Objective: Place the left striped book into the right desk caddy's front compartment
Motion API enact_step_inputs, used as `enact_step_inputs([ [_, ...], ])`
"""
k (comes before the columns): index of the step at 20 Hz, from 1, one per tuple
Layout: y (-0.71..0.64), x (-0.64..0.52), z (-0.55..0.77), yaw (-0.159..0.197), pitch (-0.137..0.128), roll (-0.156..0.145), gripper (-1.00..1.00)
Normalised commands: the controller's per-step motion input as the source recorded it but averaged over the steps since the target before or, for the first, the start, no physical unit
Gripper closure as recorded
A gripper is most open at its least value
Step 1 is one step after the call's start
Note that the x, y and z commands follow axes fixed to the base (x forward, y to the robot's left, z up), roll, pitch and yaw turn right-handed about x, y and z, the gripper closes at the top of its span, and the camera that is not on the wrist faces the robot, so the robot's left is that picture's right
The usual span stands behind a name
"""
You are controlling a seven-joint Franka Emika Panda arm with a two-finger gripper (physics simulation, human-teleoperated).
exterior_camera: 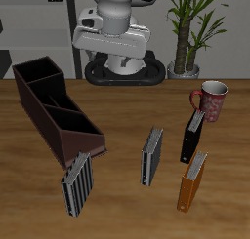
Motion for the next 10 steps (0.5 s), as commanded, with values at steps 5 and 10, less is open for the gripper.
enact_step_inputs([
  [5, 0.24, 0.16, 0.0, -0.03, -0.009, -0.023, -1.0],
  [10, 0.28, 0.15, 0.06, -0.001, -0.014, 0.014, -1.0],
])
